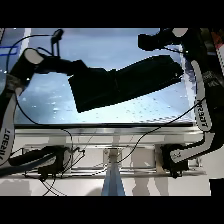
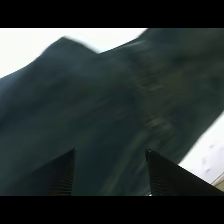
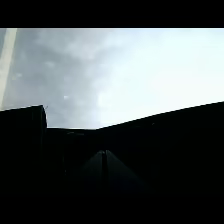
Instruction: Fold the clothes and pants, and hang the long-sleeved shirts on hangers.
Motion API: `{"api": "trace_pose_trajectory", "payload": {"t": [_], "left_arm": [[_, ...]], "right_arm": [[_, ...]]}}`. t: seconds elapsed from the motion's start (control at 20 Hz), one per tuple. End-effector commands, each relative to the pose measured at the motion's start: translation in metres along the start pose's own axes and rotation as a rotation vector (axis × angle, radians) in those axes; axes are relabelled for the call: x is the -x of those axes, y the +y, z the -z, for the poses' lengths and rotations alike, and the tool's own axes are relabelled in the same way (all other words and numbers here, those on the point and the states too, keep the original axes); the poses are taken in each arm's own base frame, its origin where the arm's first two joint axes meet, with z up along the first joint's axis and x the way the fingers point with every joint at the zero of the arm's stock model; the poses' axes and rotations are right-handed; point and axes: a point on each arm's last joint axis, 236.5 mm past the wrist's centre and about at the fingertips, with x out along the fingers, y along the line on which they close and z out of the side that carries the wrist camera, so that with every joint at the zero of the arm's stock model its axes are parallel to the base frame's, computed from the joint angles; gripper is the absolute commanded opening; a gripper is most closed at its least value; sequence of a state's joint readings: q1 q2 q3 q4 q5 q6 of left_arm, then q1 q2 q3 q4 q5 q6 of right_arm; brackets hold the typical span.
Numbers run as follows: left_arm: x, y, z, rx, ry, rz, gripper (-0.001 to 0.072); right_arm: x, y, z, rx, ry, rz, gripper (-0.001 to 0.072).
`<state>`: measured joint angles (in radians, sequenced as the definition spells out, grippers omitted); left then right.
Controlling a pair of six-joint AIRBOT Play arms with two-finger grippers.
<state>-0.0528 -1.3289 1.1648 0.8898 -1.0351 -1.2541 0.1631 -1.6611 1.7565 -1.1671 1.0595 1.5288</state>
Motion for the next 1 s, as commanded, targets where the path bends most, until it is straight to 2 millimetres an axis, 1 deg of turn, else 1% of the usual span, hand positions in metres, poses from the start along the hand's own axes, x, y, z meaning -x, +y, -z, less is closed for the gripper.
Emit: {"api": "trace_pose_trajectory", "payload": {"t": [0.0,0.1,0.15,0.2,0.25,0.3,0.4,0.45,0.6,0.65,0.7,0.75,0.8,0.85,0.9,0.95], "left_arm": [[0.015,0.066,0.038,0.189,0.068,-0.042,0.0481],[0.000,0.085,0.075,0.282,0.117,-0.051,0.0481],[-0.009,0.091,0.090,0.322,0.126,-0.058,0.0480],[-0.020,0.095,0.102,0.360,0.114,-0.056,0.0482],[-0.029,0.097,0.106,0.406,0.080,-0.043,0.0498],[-0.038,0.097,0.107,0.452,0.032,-0.022,0.0499],[-0.050,0.097,0.108,0.473,-0.035,-0.008,0.0500],[-0.055,0.098,0.113,0.462,-0.031,-0.018,0.0502],[-0.075,0.092,0.125,0.454,0.013,-0.017,0.0508],[-0.080,0.089,0.126,0.465,0.014,-0.014,0.0457],[-0.083,0.087,0.124,0.467,0.008,-0.013,0.0293],[-0.084,0.086,0.120,0.456,-0.002,-0.015,0.0164],[-0.082,0.083,0.112,0.430,-0.015,-0.009,0.0080],[-0.077,0.079,0.100,0.401,-0.032,0.004,0.0024],[-0.070,0.074,0.089,0.368,-0.046,0.014,0.0024],[-0.059,0.068,0.076,0.306,-0.052,0.021,0.0023]], "right_arm": [[0.000,0.001,-0.002,-0.002,-0.007,-0.004,0.0028],[0.000,0.003,-0.002,-0.005,-0.006,-0.010,0.0028],[0.000,0.003,-0.001,-0.004,-0.006,-0.010,0.0028],[-0.001,0.005,0.000,-0.001,-0.003,-0.012,0.0028],[-0.003,0.007,0.001,0.002,0.001,-0.015,0.0028],[-0.005,0.010,0.002,0.005,0.005,-0.019,0.0028],[-0.009,0.015,0.005,0.013,0.011,-0.024,0.0028],[-0.011,0.018,0.006,0.018,0.014,-0.027,0.0028],[-0.017,0.030,0.008,0.035,0.013,-0.039,0.0028],[-0.019,0.034,0.010,0.040,0.017,-0.043,0.0028],[-0.022,0.038,0.013,0.046,0.025,-0.047,0.0028],[-0.025,0.042,0.017,0.052,0.035,-0.052,0.0028],[-0.030,0.048,0.021,0.060,0.047,-0.058,0.0028],[-0.037,0.054,0.027,0.068,0.063,-0.064,0.0028],[-0.045,0.059,0.035,0.076,0.084,-0.069,0.0028],[-0.054,0.065,0.046,0.084,0.112,-0.075,0.0028]]}}
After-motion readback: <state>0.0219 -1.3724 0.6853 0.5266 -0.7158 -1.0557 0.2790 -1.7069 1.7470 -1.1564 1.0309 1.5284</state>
